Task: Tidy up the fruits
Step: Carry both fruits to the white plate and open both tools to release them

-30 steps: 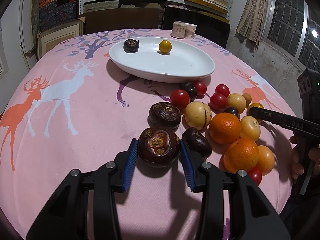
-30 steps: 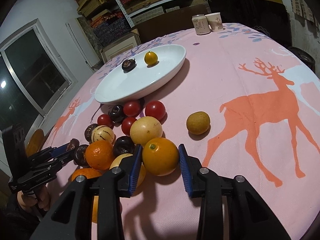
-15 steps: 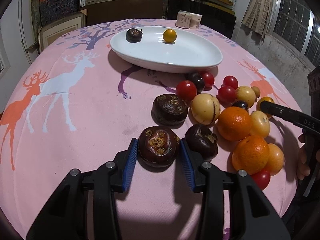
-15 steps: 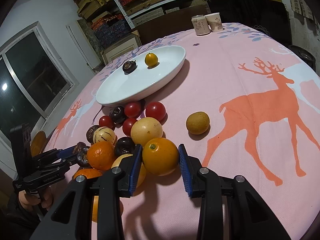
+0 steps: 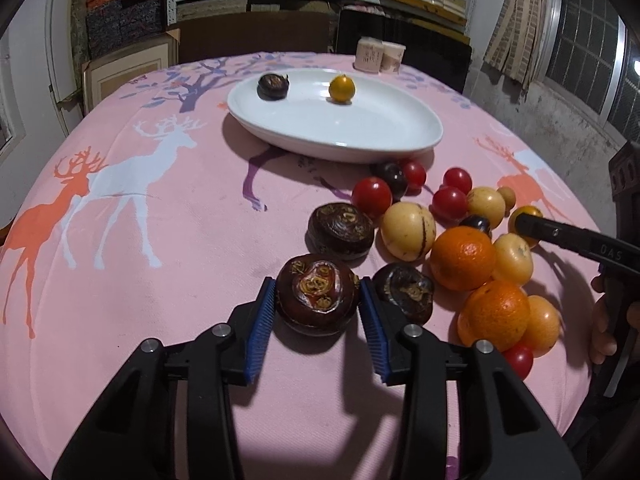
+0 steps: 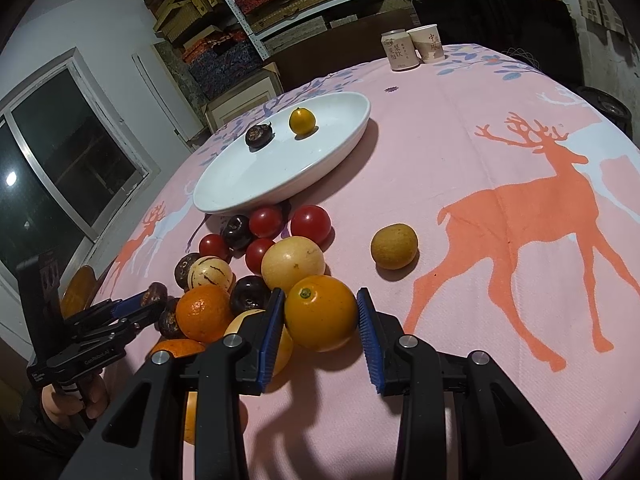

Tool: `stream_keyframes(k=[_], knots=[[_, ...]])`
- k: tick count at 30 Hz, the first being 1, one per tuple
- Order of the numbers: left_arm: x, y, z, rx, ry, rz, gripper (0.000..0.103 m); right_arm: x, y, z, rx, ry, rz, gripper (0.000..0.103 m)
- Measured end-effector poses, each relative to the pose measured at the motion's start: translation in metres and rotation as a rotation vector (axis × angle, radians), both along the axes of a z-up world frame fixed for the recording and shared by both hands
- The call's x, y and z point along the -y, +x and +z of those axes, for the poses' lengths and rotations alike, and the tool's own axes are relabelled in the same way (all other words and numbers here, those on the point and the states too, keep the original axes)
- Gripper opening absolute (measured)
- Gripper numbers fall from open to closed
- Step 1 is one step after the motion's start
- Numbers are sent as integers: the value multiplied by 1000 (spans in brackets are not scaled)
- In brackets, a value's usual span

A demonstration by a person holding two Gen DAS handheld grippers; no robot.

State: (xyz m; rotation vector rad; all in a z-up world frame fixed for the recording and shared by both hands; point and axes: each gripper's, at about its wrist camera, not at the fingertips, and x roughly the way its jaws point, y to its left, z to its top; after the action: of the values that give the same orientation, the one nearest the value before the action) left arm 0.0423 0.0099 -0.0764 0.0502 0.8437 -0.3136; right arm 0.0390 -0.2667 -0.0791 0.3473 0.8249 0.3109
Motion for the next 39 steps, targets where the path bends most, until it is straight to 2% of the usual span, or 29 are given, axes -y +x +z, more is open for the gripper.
stream_keyframes(k=[8, 14, 18, 21, 26, 30, 33, 39], knots=[[-2, -6, 5, 34, -8, 13, 41, 1, -1, 0, 6, 4, 2, 37], [0, -8, 8, 55, 16, 24, 41, 2, -2, 5, 10, 8, 16, 37], [-4, -7, 19, 63, -6, 25, 41, 5, -3, 21, 36, -7, 35, 37], [-5, 4, 38, 85, -16, 11, 41, 7, 6, 43, 63, -18, 53, 37], [3, 44, 71, 133, -2, -13, 41, 0, 45, 84, 110, -39, 77, 37], [15, 96, 74, 102, 4, -29, 41, -16, 90, 98, 115, -74, 99, 37], [23, 139, 64, 67, 24, -18, 41, -30, 130, 91, 92, -134, 106, 37], [34, 210, 36, 3, 60, 4, 41, -51, 199, 57, 22, -220, 123, 37]])
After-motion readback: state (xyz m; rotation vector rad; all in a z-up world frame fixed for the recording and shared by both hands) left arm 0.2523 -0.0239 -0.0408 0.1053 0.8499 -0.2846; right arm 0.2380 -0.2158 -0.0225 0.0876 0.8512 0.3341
